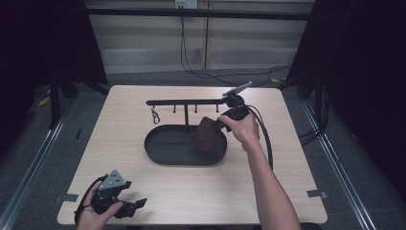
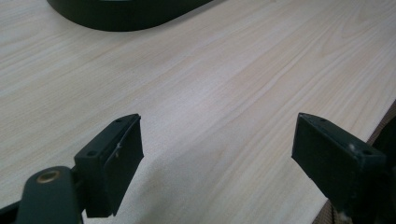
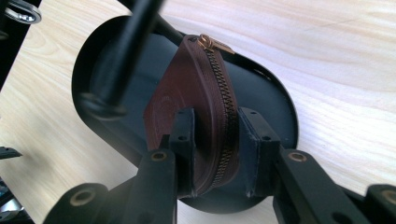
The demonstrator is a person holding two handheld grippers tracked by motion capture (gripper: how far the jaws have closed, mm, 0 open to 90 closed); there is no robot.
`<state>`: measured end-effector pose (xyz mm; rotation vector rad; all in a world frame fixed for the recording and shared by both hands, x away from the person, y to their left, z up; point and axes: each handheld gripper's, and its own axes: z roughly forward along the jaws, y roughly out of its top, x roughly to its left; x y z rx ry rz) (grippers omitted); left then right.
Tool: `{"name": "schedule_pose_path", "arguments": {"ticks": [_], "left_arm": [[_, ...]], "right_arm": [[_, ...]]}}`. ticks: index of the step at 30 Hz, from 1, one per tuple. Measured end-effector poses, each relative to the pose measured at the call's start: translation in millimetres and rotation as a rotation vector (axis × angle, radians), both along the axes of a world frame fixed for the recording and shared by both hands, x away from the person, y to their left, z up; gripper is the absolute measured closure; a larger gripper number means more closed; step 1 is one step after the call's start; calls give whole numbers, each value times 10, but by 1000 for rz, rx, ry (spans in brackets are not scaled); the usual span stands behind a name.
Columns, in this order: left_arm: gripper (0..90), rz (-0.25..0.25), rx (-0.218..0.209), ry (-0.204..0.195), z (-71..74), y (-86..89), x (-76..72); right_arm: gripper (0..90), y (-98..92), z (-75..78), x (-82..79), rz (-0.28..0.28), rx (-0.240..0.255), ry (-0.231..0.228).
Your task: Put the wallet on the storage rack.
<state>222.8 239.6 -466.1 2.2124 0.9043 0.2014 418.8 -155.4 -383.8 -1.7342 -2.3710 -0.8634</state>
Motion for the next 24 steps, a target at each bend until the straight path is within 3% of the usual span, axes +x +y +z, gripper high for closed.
{"name": "schedule_pose_path", "arguments": {"ticks": [10,15,24], "left_arm": [[163,5,5,3,-6,1,3],[163,9,1,4,-6,5,1],[163,6,5,4,-5,3,5]], "right_arm": [[688,-28,-207,14,-19,23,26],[688,-20,-390,9,-15,61,41],[685,-51,-513,-1,-40,94,37]]}}
